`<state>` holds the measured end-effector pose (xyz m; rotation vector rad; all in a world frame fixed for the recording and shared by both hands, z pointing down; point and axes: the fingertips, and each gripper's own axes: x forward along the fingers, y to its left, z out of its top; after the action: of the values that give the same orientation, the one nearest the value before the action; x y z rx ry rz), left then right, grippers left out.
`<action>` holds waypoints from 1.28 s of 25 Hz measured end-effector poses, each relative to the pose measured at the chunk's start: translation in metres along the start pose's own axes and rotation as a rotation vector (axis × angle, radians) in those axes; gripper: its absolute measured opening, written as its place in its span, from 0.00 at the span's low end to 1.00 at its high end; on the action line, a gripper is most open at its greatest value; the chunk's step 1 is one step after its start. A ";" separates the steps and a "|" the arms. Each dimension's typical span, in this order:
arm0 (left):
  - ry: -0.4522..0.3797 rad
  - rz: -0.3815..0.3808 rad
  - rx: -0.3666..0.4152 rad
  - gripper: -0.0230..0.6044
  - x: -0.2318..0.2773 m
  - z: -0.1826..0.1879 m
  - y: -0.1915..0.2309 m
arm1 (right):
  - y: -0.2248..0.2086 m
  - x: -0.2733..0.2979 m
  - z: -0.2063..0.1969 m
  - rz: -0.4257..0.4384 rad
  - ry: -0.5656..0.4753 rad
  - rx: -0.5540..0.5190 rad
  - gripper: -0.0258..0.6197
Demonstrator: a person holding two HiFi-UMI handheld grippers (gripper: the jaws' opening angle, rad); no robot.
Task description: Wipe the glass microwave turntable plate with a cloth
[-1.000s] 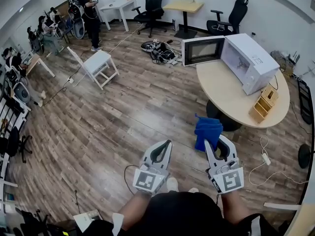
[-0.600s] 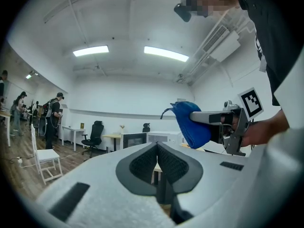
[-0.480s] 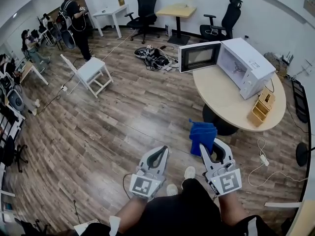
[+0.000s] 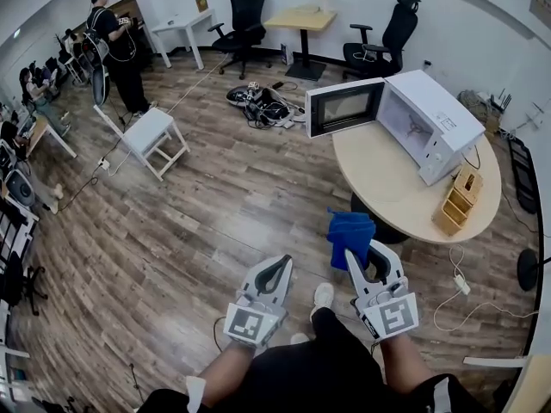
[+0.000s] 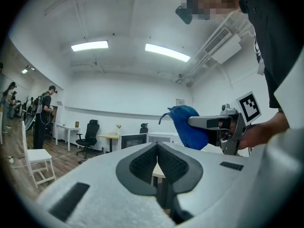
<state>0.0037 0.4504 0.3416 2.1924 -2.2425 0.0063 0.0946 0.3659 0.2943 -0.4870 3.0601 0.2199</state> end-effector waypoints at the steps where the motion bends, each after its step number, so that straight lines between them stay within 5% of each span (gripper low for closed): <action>1: 0.005 -0.004 0.001 0.05 0.008 -0.001 0.002 | -0.006 0.007 -0.001 0.000 0.002 -0.004 0.18; 32: 0.044 -0.018 0.026 0.05 0.274 -0.008 0.079 | -0.229 0.160 -0.049 -0.014 0.052 0.012 0.18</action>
<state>-0.0819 0.1782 0.3518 2.2018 -2.2121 0.0832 0.0131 0.0948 0.3029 -0.5223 3.1051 0.1910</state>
